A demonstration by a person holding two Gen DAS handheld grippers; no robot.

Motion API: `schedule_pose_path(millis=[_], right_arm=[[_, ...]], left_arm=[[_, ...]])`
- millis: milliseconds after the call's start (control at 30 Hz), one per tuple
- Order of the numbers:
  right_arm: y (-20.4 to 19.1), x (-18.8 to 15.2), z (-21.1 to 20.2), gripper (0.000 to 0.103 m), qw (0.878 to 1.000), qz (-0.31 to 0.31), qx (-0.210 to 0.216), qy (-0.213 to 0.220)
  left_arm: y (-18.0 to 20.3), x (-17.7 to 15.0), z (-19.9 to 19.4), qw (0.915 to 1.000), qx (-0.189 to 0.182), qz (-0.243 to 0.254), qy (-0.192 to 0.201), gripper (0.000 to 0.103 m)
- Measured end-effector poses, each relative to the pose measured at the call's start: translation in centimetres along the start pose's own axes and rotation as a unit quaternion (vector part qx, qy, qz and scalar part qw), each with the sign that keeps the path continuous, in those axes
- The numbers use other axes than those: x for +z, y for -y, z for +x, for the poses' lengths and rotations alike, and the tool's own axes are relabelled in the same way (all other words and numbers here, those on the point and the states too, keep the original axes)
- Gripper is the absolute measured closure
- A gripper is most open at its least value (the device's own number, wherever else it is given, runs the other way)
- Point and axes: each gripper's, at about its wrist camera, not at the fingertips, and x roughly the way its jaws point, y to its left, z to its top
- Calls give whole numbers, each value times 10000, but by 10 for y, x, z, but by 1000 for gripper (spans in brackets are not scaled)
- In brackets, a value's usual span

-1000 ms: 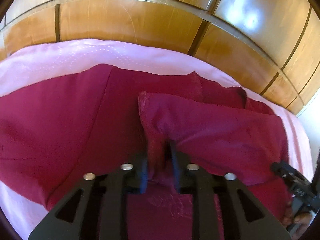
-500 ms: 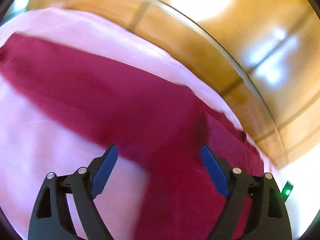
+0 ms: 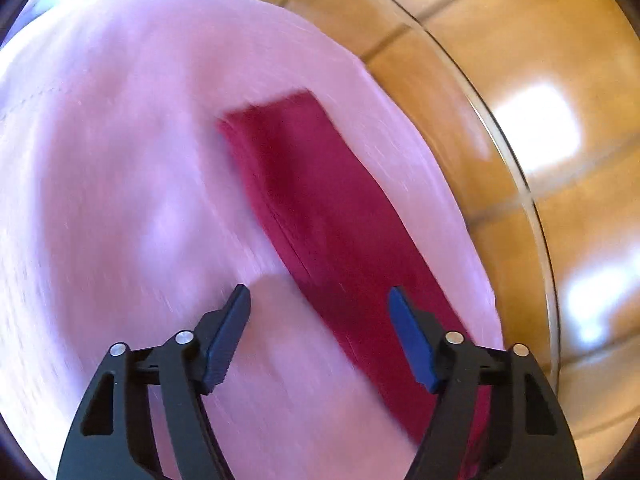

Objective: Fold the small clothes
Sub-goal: 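Grasp the sweater side with the left gripper and fold it over the body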

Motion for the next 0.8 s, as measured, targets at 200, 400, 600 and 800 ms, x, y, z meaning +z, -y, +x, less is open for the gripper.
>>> schedule_pose_path(millis=[200,400,600,800], right_arm=[[0,-1,0,7,10000,-13,-19,-9],[0,-1,0,6,10000,-32,-35,-13],[1,0,0,6,10000,-29,-31,-14],[3,0,-1,6,10000,2,19,-4]], left_arm=[[0,25,20,9997,233,1,15,84],[39,7,2,9935,-235,1104,142,92],[121,-71,-17,9604,-1020,2592,-63,96],[180,-168,-8,9159,-1499,3661,-675,96]])
